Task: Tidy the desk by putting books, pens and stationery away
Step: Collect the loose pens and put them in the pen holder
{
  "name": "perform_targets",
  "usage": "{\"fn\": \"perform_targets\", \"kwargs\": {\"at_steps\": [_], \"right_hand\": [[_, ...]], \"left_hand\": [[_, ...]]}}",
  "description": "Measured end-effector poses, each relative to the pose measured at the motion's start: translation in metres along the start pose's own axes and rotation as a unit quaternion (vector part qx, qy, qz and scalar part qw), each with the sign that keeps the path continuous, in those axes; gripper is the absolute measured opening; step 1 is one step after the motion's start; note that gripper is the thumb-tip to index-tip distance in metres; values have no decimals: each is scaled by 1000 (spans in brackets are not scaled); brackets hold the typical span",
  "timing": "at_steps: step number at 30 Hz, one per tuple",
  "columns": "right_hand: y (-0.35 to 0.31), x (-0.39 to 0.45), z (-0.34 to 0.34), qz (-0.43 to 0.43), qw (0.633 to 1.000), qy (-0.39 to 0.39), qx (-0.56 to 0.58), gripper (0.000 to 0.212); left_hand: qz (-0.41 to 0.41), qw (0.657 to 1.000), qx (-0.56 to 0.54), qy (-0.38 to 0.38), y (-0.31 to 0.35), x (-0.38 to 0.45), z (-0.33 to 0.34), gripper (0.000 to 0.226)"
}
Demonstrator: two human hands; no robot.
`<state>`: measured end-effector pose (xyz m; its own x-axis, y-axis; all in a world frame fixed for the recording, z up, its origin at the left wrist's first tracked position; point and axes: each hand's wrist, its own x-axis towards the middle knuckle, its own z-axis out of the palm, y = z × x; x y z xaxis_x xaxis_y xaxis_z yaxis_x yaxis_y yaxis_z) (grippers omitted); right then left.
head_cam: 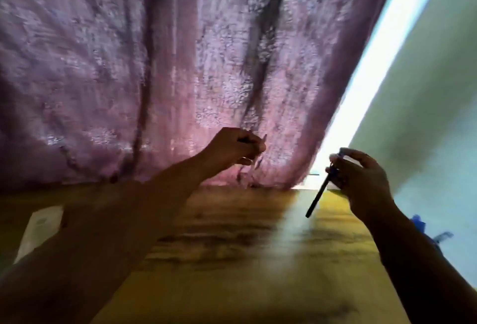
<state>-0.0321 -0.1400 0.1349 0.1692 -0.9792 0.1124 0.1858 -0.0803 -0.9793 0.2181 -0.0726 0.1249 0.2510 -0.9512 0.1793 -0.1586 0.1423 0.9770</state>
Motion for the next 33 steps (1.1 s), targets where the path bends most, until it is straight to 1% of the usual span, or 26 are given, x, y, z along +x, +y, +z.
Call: {"fn": "perform_targets", "kwargs": {"at_steps": [2, 4, 6, 10, 13, 15, 18, 24, 27, 30, 33], "right_hand": [[-33, 5, -58, -45, 998, 33, -9, 19], [-55, 12, -117, -79, 995, 61, -17, 20], [-65, 21, -171, -95, 992, 84, -18, 20], [-52, 37, -249, -105, 988, 109, -36, 20], [-29, 48, -284, -111, 984, 117, -72, 21], [-9, 53, -299, -106, 982, 117, -101, 21], [22, 56, -308, -103, 976, 106, -161, 22], [65, 55, -310, -117, 959, 51, -254, 22], [79, 55, -312, -126, 943, 29, -305, 21], [90, 51, -314, -135, 936, 30, -323, 21], [95, 52, -315, -157, 923, 42, -348, 28]], "left_hand": [[4, 998, -60, -30, 23, 12, 67, 13], [15, 995, -80, -61, 40, 22, 142, 16], [18, 992, -87, -93, 48, 32, 214, 13], [14, 989, -71, -131, 43, 49, 326, 10], [-12, 990, -59, -127, 30, 54, 378, 11], [-29, 992, -31, -119, 17, 55, 398, 10], [-47, 992, 36, -110, -9, 55, 408, 9], [-61, 989, 115, -77, -50, 53, 416, 3], [-55, 984, 165, -45, -64, 49, 418, 8], [-29, 974, 221, -46, -74, 42, 420, 15], [5, 955, 293, -41, -75, 37, 422, 18]]}}
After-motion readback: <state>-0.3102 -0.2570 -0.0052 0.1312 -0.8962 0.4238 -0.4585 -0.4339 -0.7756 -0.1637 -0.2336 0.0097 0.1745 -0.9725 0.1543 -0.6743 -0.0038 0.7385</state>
